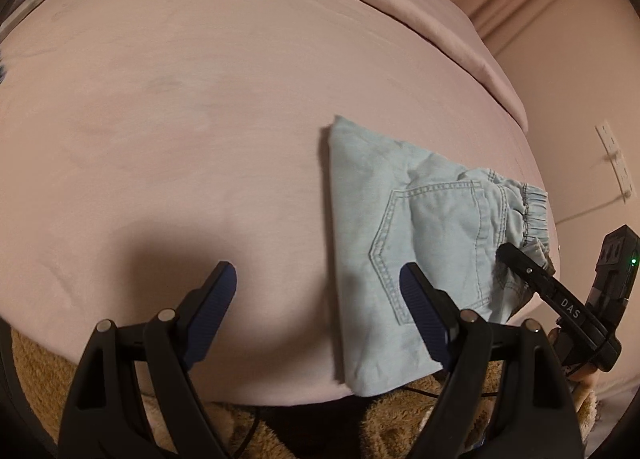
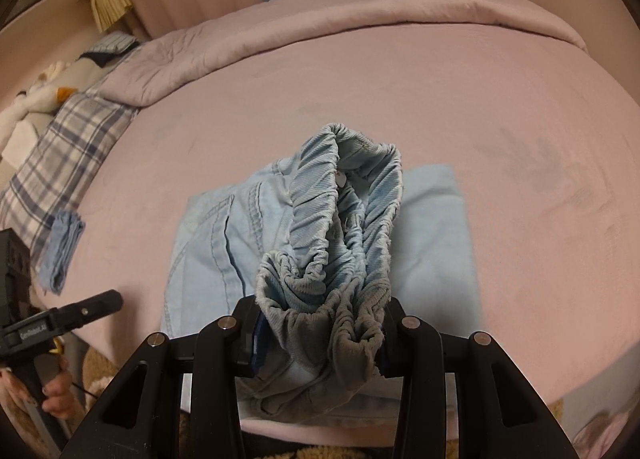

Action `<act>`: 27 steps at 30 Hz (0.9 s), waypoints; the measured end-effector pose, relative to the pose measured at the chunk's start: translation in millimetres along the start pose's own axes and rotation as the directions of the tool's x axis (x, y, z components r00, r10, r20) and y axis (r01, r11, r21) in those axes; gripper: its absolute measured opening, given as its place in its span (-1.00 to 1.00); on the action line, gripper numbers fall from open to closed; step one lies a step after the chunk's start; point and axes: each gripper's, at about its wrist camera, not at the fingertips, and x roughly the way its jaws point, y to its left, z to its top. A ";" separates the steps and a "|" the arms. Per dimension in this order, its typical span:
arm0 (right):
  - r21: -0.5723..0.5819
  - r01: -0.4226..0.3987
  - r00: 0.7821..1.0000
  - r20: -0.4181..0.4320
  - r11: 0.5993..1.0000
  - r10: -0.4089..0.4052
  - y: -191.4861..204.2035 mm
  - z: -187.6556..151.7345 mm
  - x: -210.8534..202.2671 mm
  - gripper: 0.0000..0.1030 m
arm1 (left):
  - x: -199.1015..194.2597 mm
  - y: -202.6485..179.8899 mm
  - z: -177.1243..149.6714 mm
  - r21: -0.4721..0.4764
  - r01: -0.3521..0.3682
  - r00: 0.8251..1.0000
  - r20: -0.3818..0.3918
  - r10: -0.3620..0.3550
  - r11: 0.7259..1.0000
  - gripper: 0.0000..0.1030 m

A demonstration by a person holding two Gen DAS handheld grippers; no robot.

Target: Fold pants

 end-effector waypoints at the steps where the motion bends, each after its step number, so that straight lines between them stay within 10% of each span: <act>1: 0.009 0.008 1.000 0.005 1.000 -0.009 -2.6 -0.4 -1.5 -0.21 | 2.8 -3.1 0.9 0.008 0.004 1.000 -0.003 -0.003 1.000 0.61; 23: 0.117 0.083 0.995 -0.062 0.990 -0.076 -44.1 -9.1 28.9 -0.21 | 73.6 -36.5 12.2 0.018 0.073 0.992 -0.106 -0.071 0.997 0.39; 27: 0.115 0.148 0.988 -0.051 0.982 -0.143 -45.8 -11.2 17.5 0.15 | 69.8 -37.3 1.8 0.025 0.063 0.993 -0.097 -0.060 0.998 0.39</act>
